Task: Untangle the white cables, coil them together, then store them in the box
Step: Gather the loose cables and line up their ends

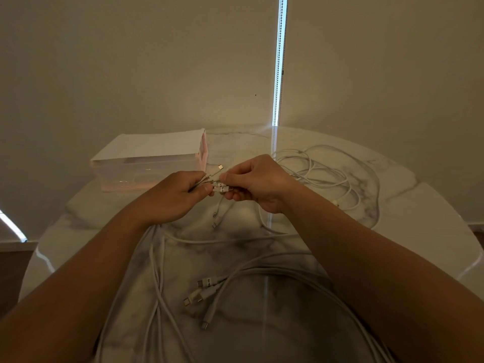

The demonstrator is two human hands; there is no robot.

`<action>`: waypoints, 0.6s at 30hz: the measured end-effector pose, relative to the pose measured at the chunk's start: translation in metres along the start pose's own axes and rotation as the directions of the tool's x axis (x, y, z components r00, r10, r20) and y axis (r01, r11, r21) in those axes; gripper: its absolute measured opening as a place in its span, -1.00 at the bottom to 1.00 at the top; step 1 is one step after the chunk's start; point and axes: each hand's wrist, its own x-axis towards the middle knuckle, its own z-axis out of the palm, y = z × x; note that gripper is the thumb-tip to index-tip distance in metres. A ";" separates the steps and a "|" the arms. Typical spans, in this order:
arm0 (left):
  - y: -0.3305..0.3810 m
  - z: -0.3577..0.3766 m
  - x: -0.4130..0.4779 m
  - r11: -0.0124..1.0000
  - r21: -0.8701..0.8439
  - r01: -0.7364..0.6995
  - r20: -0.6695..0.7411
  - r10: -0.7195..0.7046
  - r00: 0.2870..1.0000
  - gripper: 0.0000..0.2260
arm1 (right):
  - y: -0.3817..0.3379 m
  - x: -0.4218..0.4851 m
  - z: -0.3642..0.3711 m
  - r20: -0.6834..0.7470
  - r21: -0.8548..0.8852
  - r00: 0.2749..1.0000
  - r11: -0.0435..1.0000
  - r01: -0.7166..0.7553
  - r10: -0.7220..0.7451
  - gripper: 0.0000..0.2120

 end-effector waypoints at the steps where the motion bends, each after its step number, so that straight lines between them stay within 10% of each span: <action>1: -0.001 -0.001 0.000 1.000 -0.003 -0.002 0.011 0.002 1.000 -0.84 | 0.000 0.000 0.000 -0.008 -0.002 1.000 1.000 0.008 -0.008 -0.79; 7: -0.008 -0.004 -0.002 0.993 0.109 0.047 -0.114 -0.035 0.993 -0.80 | -0.007 -0.007 -0.012 0.067 -0.244 0.997 0.969 0.041 -0.026 -0.75; 12: -0.020 -0.008 0.003 0.981 0.131 0.142 -0.242 -0.107 0.964 -0.71 | 0.008 -0.036 -0.011 0.351 -0.860 0.935 0.408 0.306 0.038 -0.83; 18: -0.025 -0.002 0.004 0.974 0.151 0.171 -0.234 -0.133 0.963 -0.77 | -0.001 -0.056 -0.008 0.334 -0.879 0.940 0.336 0.339 -0.073 -0.84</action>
